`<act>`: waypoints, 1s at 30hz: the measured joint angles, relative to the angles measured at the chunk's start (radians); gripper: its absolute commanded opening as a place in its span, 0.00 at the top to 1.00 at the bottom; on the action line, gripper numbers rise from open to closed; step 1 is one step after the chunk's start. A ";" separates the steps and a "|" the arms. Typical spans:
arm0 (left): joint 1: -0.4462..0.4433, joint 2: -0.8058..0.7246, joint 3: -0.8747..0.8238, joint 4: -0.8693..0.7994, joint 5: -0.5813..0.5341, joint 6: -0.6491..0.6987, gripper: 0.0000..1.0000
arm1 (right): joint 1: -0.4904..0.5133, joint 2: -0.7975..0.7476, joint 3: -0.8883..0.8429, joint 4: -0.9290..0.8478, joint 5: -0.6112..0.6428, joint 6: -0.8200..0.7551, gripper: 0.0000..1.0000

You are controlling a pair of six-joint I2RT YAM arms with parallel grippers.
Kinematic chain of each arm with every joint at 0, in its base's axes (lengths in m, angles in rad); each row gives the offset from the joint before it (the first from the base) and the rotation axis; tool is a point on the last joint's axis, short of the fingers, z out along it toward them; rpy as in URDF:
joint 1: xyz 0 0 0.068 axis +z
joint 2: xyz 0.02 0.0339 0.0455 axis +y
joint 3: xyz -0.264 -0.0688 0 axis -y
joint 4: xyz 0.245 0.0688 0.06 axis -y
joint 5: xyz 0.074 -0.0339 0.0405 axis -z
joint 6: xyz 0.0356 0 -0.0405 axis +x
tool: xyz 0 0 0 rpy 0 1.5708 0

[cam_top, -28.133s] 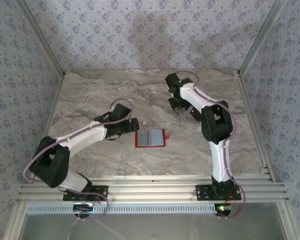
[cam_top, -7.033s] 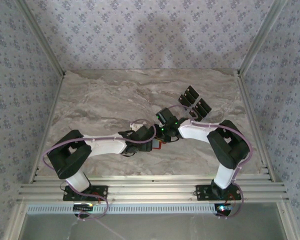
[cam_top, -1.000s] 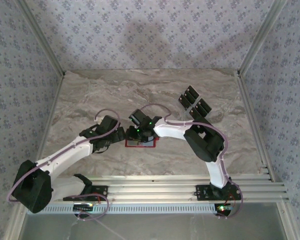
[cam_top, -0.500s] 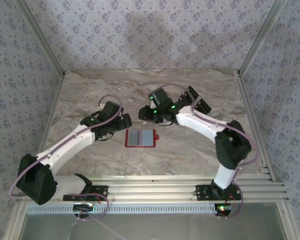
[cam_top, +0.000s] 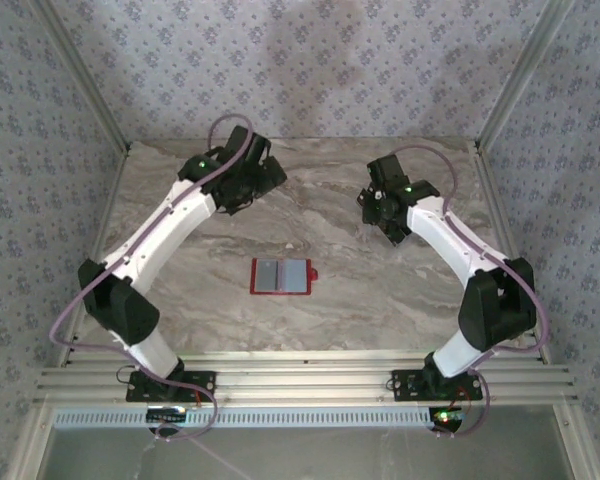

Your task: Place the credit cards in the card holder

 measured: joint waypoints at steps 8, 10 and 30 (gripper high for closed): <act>0.000 0.166 0.389 -0.248 -0.021 -0.134 0.00 | -0.020 0.162 0.001 -0.018 0.150 -0.073 0.62; 0.000 0.189 0.432 -0.281 -0.014 -0.148 0.00 | -0.020 0.193 0.007 -0.023 0.175 -0.085 0.62; 0.000 0.338 0.653 -0.330 0.153 -0.191 0.00 | -0.044 0.224 0.039 -0.005 0.230 -0.128 0.64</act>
